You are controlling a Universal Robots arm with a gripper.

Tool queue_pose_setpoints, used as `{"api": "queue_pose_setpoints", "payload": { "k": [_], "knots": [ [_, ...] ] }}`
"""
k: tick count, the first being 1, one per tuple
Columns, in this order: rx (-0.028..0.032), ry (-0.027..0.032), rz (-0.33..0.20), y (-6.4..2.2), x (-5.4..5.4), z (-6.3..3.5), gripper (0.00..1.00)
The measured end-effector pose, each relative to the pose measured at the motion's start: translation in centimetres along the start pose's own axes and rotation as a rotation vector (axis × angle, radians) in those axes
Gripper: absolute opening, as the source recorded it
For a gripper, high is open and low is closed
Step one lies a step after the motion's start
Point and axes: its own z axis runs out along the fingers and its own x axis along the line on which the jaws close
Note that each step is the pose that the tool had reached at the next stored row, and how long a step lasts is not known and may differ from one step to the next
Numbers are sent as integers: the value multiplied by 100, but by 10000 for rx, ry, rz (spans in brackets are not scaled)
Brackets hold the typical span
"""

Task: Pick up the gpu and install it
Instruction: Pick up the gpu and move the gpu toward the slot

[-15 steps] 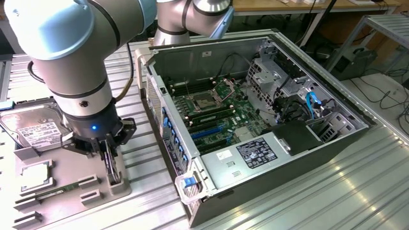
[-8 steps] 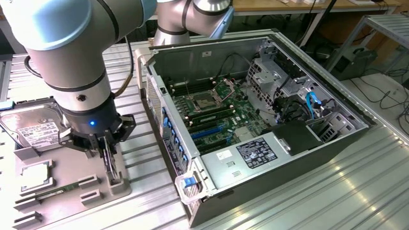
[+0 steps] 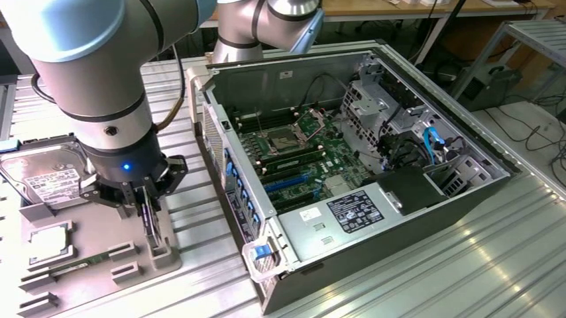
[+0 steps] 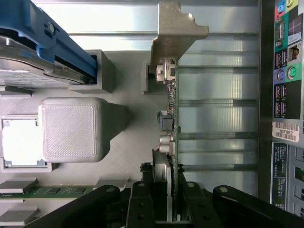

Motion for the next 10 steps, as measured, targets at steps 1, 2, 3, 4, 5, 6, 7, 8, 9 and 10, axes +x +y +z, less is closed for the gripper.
{"api": "queue_pose_setpoints", "payload": {
  "k": [1, 2, 3, 4, 5, 6, 7, 8, 9, 10],
  "knots": [
    [0, 4, 0, 0, 0, 0, 28],
    [0, 34, 1, 0, 0, 0, 28],
    [1, 41, 1, 0, 0, 0, 28],
    [1, 41, 1, 0, 0, 0, 28],
    [1, 41, 2, 0, 0, -1, 28],
    [3, 43, 1, 0, 0, -7, 28],
    [2, 43, 1, 1, 0, -12, 28],
    [0, 41, 2, 1, 0, -21, 28],
    [7, 41, 0, 2, -1, -71, 28],
    [20, 41, 1, 6, -3, -207, 28]
  ]
}}
